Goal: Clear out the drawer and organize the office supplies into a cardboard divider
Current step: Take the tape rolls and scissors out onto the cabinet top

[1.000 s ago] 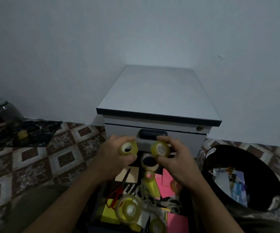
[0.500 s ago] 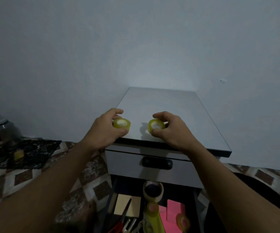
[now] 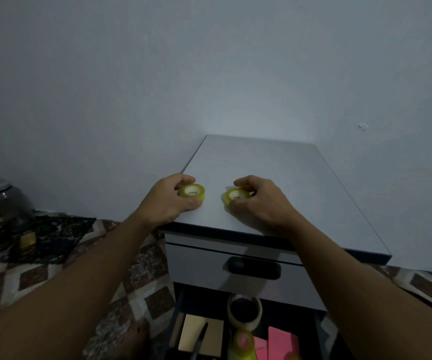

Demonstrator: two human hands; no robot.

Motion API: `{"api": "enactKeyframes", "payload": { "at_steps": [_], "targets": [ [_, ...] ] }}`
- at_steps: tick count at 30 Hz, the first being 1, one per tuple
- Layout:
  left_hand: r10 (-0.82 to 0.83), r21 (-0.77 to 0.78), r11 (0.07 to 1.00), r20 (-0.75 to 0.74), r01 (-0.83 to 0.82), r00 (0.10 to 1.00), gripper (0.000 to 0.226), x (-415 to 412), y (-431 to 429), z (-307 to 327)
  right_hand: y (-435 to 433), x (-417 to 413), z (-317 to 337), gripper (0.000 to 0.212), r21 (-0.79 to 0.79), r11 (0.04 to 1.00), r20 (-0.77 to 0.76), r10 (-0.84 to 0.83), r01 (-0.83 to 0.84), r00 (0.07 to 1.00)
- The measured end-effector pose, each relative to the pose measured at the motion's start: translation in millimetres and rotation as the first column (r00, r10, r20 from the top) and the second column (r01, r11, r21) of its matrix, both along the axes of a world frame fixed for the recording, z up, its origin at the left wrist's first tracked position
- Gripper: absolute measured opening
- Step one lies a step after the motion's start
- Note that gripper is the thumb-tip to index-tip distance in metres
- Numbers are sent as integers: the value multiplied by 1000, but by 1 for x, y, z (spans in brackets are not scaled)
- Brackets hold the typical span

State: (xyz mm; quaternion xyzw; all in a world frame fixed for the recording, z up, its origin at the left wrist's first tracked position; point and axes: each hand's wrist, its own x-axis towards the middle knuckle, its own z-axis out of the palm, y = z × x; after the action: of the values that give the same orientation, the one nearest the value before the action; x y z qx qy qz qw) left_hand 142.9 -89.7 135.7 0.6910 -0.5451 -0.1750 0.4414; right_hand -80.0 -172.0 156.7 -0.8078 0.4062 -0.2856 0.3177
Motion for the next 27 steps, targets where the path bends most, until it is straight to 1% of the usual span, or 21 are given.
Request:
{"api": "enactKeyframes", "payload": {
  "at_steps": [7, 14, 27],
  "targets": [
    [12, -33, 999, -19, -12, 1000, 58, 1, 3, -6, 0, -4, -3, 59, -68, 997, -34, -40, 38, 999],
    [23, -43, 999, -26, -24, 999, 60, 0, 3, -9, 1, -15, -3, 59, -109, 990, -63, -100, 93, 993],
    [66, -30, 997, -35, -67, 997, 61, -2, 4, -7, 0, -17, -5, 54, -165, 975, -64, -160, 147, 985]
  ]
}}
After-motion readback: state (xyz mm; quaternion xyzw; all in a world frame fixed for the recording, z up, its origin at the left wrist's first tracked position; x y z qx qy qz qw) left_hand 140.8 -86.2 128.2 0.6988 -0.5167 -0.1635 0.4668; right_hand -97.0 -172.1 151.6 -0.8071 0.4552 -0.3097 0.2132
